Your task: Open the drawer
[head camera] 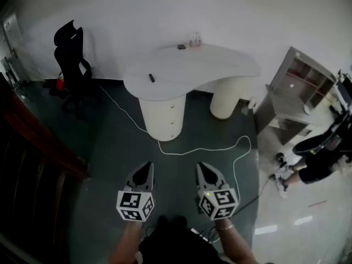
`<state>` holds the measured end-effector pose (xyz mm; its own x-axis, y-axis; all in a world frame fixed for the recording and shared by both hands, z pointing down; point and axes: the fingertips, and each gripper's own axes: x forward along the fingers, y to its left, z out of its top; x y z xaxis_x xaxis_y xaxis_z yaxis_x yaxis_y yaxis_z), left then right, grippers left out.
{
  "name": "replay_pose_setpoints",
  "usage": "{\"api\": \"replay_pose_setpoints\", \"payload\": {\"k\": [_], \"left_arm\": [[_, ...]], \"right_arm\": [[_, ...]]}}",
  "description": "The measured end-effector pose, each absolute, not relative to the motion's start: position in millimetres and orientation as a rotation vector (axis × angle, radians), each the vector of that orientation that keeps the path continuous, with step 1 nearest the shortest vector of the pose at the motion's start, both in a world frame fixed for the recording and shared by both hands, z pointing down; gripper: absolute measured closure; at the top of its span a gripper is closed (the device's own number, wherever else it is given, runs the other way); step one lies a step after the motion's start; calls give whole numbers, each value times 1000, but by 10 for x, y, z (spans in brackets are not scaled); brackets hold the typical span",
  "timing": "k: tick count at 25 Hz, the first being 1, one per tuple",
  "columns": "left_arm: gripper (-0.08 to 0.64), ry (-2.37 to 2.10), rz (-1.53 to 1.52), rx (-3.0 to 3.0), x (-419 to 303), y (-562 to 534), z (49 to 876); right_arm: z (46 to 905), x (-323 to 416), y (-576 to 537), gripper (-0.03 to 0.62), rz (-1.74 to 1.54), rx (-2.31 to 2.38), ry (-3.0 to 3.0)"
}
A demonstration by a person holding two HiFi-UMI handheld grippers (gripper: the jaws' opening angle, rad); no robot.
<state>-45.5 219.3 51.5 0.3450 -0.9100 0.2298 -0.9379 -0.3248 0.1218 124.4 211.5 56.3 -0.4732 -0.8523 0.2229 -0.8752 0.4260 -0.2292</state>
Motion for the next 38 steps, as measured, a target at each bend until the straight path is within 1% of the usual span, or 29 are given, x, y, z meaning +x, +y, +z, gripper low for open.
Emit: {"api": "replay_pose_setpoints", "payload": {"k": [18,24,27,30,33,36,38], "left_arm": [[558,-1623,200,2404,-197,2126,558],[558,-1638,208,2399,-89,2142,549],[558,-1649,204,2388,-62,2151,530],[558,-1660,193,2382,-43,2142,510],[558,-1666,195,2385,-13,2136,496],[558,-1670,208,2388,-5,2086,480],[558,-1668,212,2385,-8,2038,486]], "right_arm": [[623,1303,2119,591,481,1553,-2619],[641,1402,2054,590,533,1561,-2627],[648,1389,2038,561,537,1504,-2639],[658,1365,2020,497,537,1455,-2652],[694,1361,2016,471,533,1425,-2644],[744,1343,1975,428,525,1391,-2631],[784,1328,1934,416,514,1373,-2620]]}}
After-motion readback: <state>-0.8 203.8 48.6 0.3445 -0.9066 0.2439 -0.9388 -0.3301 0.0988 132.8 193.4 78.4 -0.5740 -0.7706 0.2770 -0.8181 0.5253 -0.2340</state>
